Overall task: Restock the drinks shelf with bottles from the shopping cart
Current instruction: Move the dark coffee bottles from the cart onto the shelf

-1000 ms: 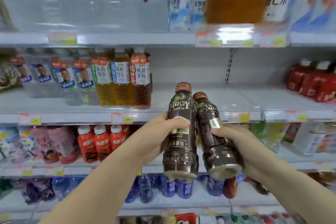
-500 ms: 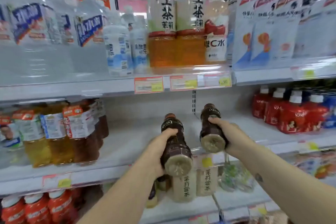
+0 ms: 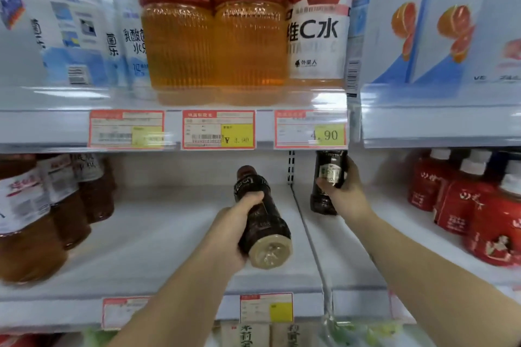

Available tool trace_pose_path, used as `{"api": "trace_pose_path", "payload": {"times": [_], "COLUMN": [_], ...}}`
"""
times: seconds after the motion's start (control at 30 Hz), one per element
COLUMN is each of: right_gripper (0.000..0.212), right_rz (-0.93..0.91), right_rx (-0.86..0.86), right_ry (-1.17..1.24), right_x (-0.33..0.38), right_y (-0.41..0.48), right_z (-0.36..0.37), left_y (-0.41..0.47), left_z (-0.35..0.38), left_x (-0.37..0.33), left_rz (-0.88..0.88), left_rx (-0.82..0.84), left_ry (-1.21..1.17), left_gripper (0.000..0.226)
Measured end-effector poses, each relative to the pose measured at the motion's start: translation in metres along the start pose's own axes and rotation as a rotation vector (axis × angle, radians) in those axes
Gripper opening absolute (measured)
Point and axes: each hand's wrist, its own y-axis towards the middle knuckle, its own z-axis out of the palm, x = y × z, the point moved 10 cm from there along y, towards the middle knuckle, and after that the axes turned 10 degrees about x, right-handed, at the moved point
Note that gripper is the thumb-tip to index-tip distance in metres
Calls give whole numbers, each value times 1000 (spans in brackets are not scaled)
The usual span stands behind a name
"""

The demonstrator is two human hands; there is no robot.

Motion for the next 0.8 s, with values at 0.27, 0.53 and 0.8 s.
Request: {"api": "trace_pose_path", "payload": {"times": [0.27, 0.53, 0.8], "right_gripper": [53, 58, 61], "right_rz": [127, 184, 170], "right_rx": [181, 147, 85], "right_ry": [-60, -432, -485], "right_x": [-29, -36, -49], "right_y": [5, 30, 82], "right_z": [-1, -10, 2], "left_y": [17, 24, 34], "left_z": [4, 9, 8], "left_x": [9, 13, 11], "left_rz": [16, 16, 120], "left_rx": [-21, -25, 18], "left_ry": [7, 42, 127], "left_gripper": [37, 30, 31]}}
